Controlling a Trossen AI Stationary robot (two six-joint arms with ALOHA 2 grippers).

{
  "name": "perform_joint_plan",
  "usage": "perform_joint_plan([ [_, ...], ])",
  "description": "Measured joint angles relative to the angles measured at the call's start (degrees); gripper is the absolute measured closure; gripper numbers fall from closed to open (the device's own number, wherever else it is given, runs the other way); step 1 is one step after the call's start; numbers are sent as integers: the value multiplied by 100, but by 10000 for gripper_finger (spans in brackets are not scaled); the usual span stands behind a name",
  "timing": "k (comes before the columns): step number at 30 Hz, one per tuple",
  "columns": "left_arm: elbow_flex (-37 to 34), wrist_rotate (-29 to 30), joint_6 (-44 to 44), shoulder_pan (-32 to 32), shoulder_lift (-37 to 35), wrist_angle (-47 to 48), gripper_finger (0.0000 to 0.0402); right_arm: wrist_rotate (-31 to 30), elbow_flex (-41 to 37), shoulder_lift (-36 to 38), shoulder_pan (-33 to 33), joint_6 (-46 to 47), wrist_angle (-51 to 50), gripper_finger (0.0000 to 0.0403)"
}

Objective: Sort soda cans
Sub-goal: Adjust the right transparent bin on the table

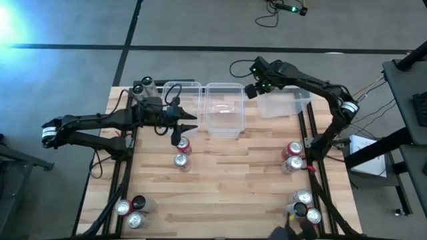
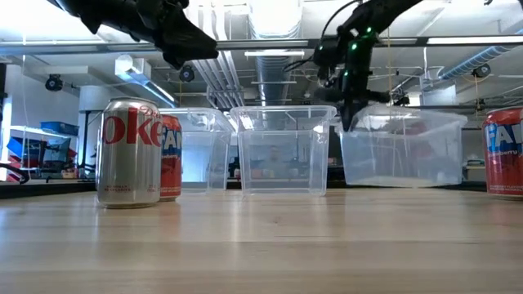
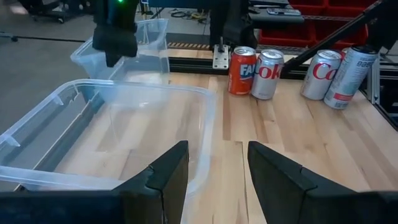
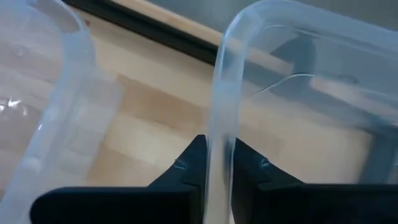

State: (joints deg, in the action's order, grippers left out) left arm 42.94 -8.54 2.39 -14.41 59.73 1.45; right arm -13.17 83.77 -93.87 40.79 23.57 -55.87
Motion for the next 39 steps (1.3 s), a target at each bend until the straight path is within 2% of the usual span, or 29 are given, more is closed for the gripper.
perform_joint_plan([
  [2,0,0,-2,0,-18,-6,251,-77,-2,226,14,-96,-62,373],
  [6,0,1,-2,-1,-58,-3,251,-769,14,808,-116,-440,-513,378],
  [8,0,-1,4,-2,-67,-8,251,-1163,16,1170,-329,-627,-787,378],
  [11,0,-240,125,0,-67,-2,251,-1323,17,1690,-810,-1118,-1084,378],
  [16,8,-603,289,2,-75,-9,251,-1123,21,2245,-2016,-2250,-1573,378],
  [19,93,-603,295,1,-76,6,251,-884,-15,2374,-2636,-2416,-1832,378],
  [23,377,-602,310,-2,-80,153,251,-889,-117,2400,-3196,-2369,-2065,377],
  [26,690,-601,340,-2,-80,551,251,-885,-380,2411,-3450,-2538,-1916,377],
  [32,1330,-603,461,0,-80,1734,251,-624,-1512,2712,-3643,-2965,-1394,376],
  [39,1744,-563,315,0,-227,2724,251,-29,-2559,3039,-3693,-3838,-150,376],
])
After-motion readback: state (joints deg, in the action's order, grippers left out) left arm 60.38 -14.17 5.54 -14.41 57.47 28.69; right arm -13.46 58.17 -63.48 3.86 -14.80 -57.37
